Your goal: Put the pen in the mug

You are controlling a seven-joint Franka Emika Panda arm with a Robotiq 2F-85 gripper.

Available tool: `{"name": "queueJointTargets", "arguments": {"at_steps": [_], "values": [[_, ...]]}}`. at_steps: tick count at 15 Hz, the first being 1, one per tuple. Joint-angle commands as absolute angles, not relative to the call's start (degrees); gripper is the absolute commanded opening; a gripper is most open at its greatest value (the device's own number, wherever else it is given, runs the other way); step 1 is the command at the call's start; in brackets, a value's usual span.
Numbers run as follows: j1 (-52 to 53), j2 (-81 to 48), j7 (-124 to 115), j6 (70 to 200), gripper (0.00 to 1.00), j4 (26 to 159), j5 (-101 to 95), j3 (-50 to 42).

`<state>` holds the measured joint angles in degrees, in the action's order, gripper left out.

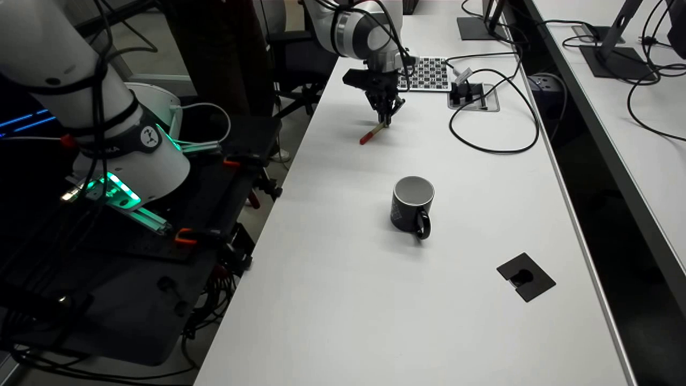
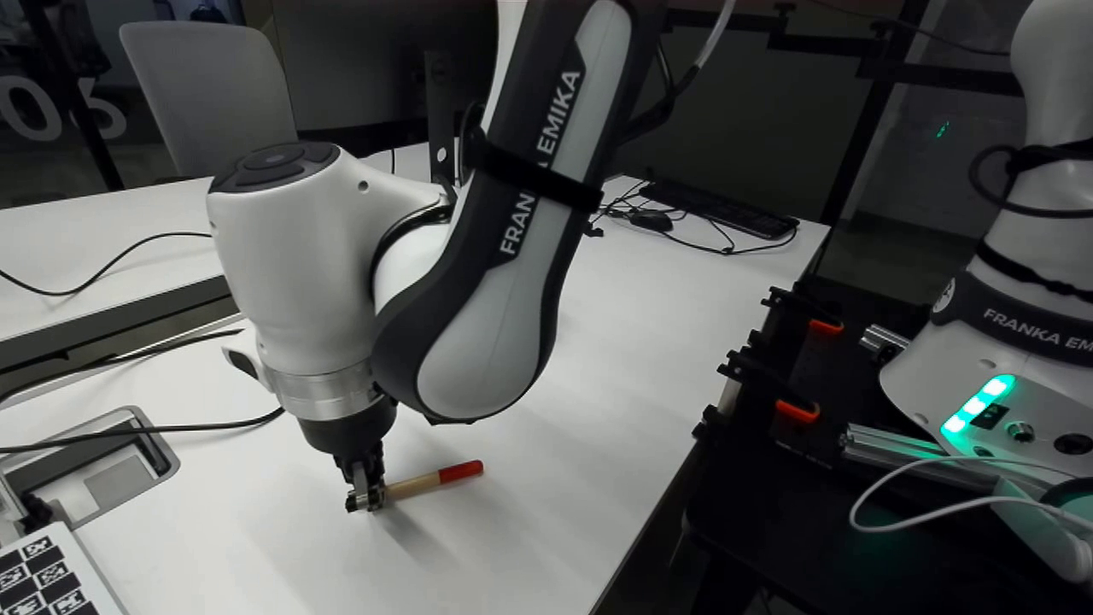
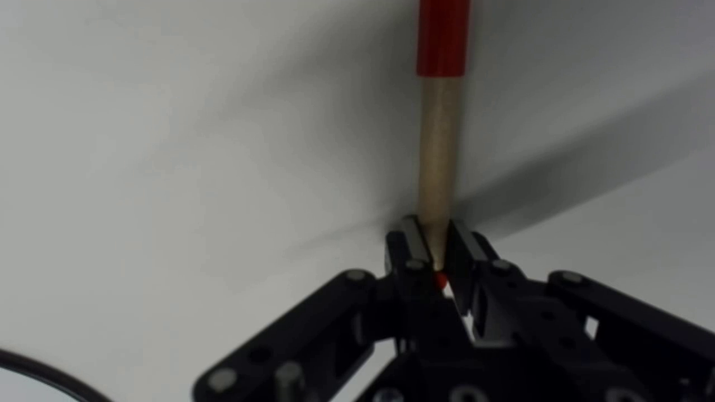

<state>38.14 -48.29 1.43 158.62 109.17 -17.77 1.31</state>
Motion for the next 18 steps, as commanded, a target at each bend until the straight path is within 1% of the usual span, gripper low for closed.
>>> {"name": "queueJointTargets", "arguments": {"at_steps": [1, 2, 3, 4, 12, 13, 14, 18], "values": [[38.7, -46.9, -1.0, 161.3, 0.04, 110.9, -19.6, 0.4], [38.5, -46.4, -0.4, 162.9, 0.04, 111.6, -19.9, 0.6], [37.7, -48.2, 0.6, 160.3, 0.04, 109.3, -18.9, 1.5], [37.6, -48.1, 0.6, 160.6, 0.14, 109.3, -18.9, 1.6], [37.6, -48.2, 0.6, 160.5, 0.14, 109.3, -18.9, 1.7], [37.6, -48.2, 0.6, 160.5, 0.04, 109.3, -18.9, 1.7], [38.3, -48.3, 0.2, 162.4, 0.04, 109.3, -19.7, 0.8], [40.6, -47.5, -1.6, 181.1, 0.04, 112.9, -19.8, -3.0]]}}
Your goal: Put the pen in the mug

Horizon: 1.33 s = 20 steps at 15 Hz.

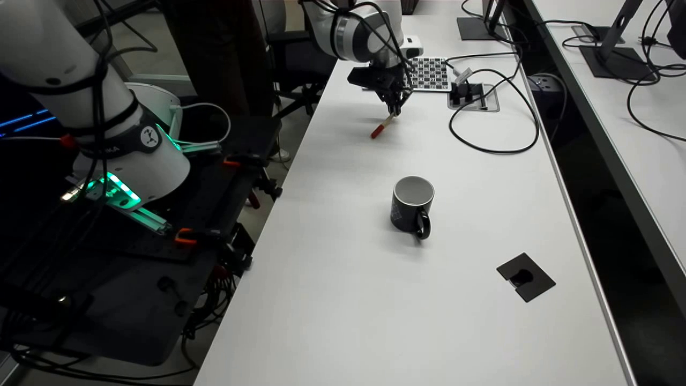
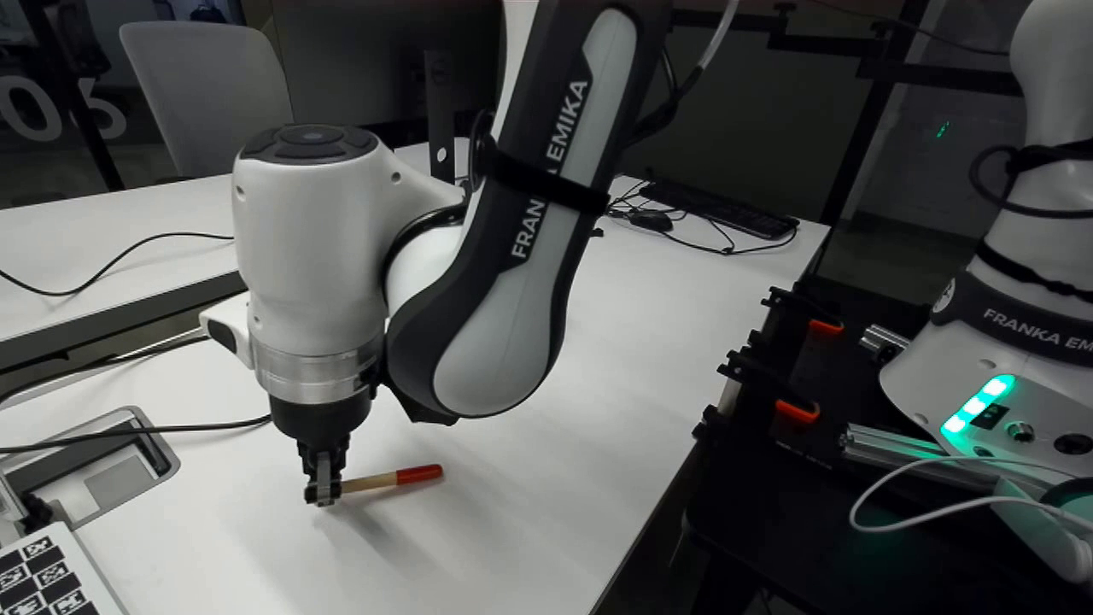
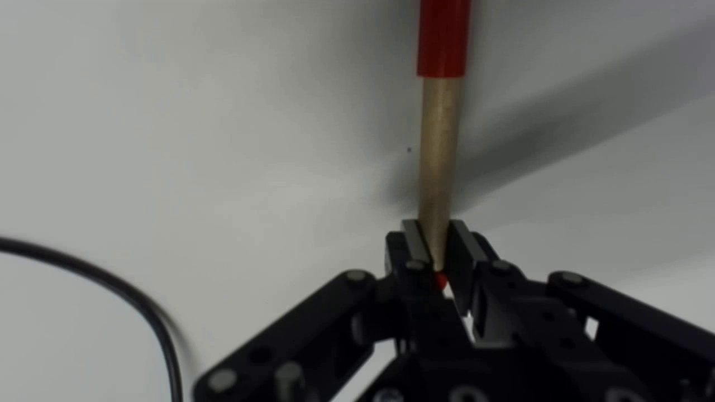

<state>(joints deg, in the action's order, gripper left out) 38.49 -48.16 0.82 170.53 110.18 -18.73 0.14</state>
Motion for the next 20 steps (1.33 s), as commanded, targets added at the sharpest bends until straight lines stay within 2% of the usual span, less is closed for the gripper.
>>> {"name": "queueJointTargets", "arguments": {"at_steps": [1, 6, 7, 9, 10, 13, 14, 20], "values": [[42.2, -47.2, -1.6, 185.6, 0.04, 113.9, -19.1, -5.1], [51.6, -46.5, 2.2, 202.6, 0.04, 121.0, -7.1, -15.5], [51.6, -45.3, 3.5, 197.8, 0.04, 118.2, -4.5, -14.9], [54.3, -44.9, 4.6, 198.5, 0.04, 120.2, -0.2, -16.7], [50.9, -47.0, 5.4, 198.4, 0.14, 117.7, -1.6, -13.7], [52.8, -46.1, 5.5, 198.3, 0.14, 118.4, 0.3, -14.9], [52.8, -46.1, 5.5, 198.3, 0.04, 118.5, 0.4, -14.9], [63.4, -46.2, 4.1, 198.2, 0.04, 114.6, 13.4, -26.6]]}}
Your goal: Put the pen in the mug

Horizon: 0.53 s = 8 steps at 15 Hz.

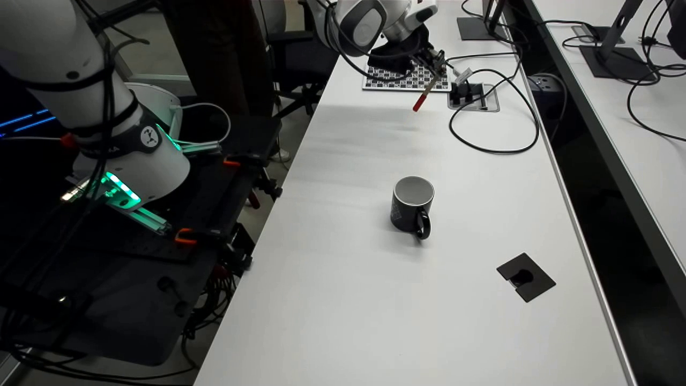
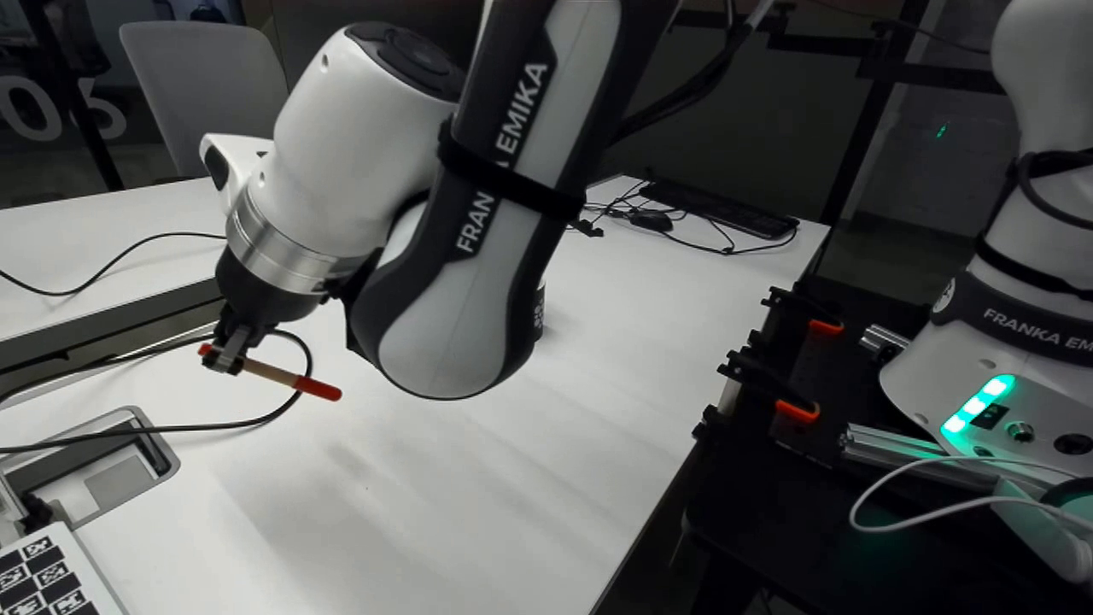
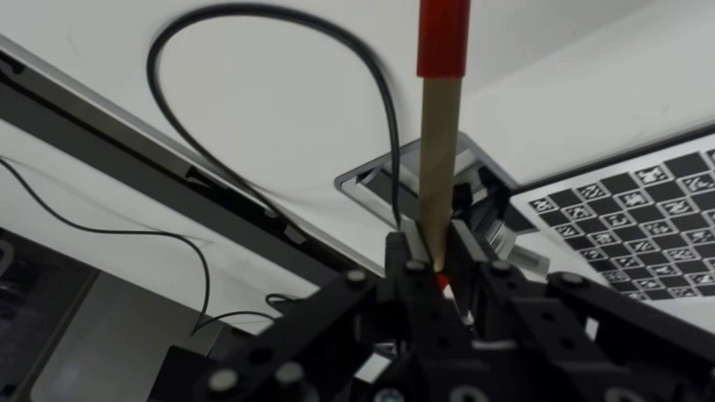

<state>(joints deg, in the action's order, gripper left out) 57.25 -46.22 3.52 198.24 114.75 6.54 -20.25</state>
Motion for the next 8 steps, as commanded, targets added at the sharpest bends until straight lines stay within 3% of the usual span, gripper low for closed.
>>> {"name": "queueJointTargets", "arguments": {"at_steps": [1, 8], "values": [[66.2, -46.6, 3.7, 198.2, 0.04, 115.0, 16.3, -29.5], [87.2, -52.4, -1.0, 198.8, 0.04, 128.1, 34.1, -48.7]]}}
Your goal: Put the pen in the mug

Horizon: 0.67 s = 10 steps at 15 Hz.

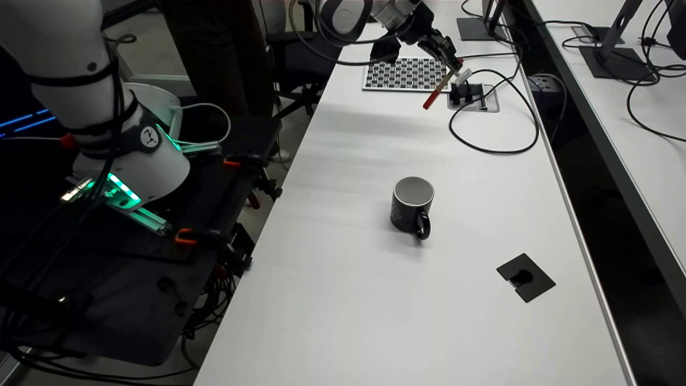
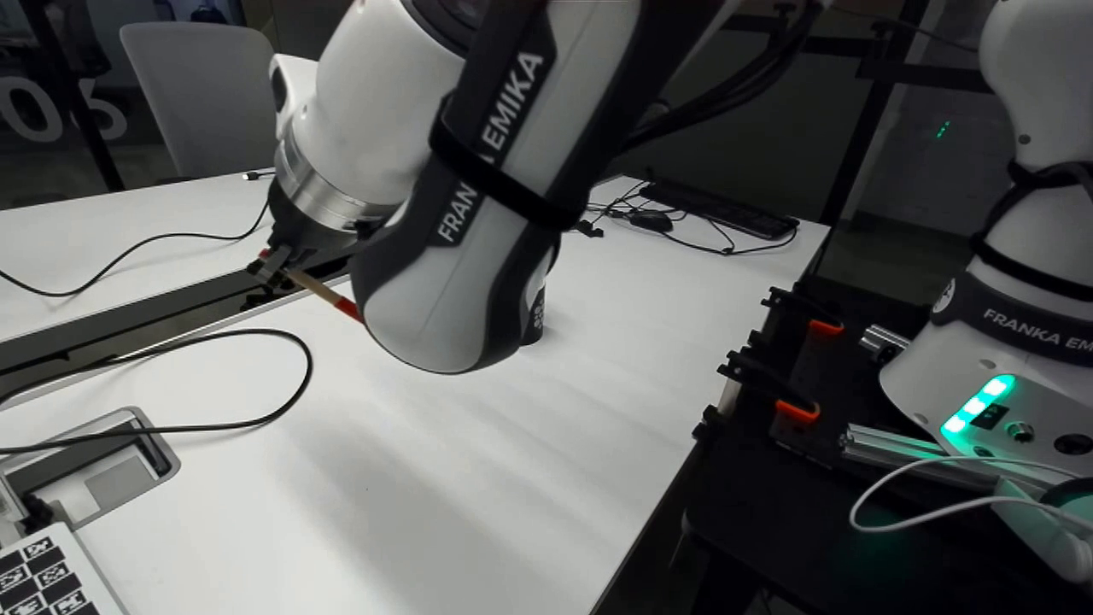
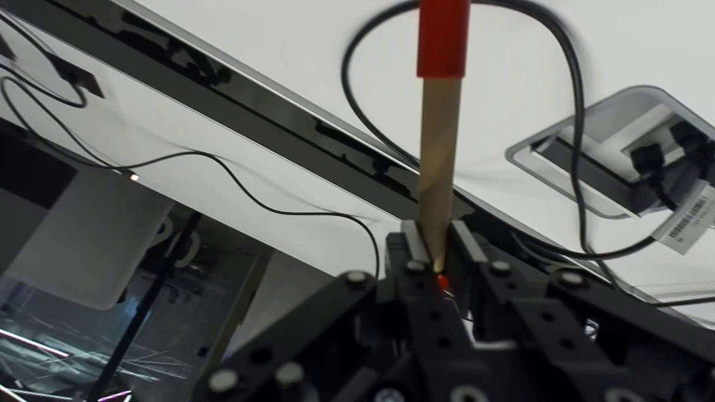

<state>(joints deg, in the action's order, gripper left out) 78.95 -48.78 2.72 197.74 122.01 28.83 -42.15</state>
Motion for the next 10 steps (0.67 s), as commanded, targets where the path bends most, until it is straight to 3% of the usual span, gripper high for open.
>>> {"name": "queueJointTargets", "arguments": {"at_steps": [1, 2, 3, 6, 7, 10], "values": [[89.1, -53.7, -0.3, 198.3, 0.04, 129.5, 37.9, -49.4], [90.7, -54.6, -0.4, 197.3, 0.04, 130.7, 39.5, -50.0], [86.1, -51.4, 1.4, 197.6, 0.14, 128.1, 35.8, -47.0], [89.3, -53.5, 0.5, 197.6, 0.14, 130.5, 38.3, -48.4], [89.5, -53.8, 0.2, 197.6, 0.04, 130.5, 38.3, -48.6], [89.0, -52.3, 1.5, 197.0, 0.04, 131.5, 37.4, -50.2]]}}
